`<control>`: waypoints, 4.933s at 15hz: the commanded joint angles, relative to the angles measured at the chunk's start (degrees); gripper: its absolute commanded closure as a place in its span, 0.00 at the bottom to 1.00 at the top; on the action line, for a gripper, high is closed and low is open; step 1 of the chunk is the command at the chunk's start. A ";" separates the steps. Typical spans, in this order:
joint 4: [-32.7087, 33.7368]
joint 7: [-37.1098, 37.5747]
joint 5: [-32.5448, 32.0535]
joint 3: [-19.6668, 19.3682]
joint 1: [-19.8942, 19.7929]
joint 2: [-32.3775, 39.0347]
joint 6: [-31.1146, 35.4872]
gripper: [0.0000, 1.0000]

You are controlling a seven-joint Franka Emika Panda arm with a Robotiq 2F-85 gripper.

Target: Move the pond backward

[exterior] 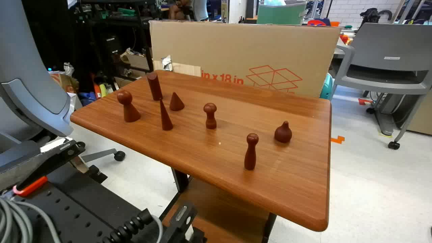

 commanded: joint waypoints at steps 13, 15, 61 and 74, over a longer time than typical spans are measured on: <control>-2.34 -0.98 -3.37 0.51 -1.34 12.00 16.38 0.00; -1.61 -1.00 -3.79 0.54 -1.43 17.45 20.41 0.00; 22.46 2.37 -7.98 5.66 0.29 62.44 27.91 0.93; 49.65 6.90 -1.48 3.45 -4.62 73.07 16.44 0.93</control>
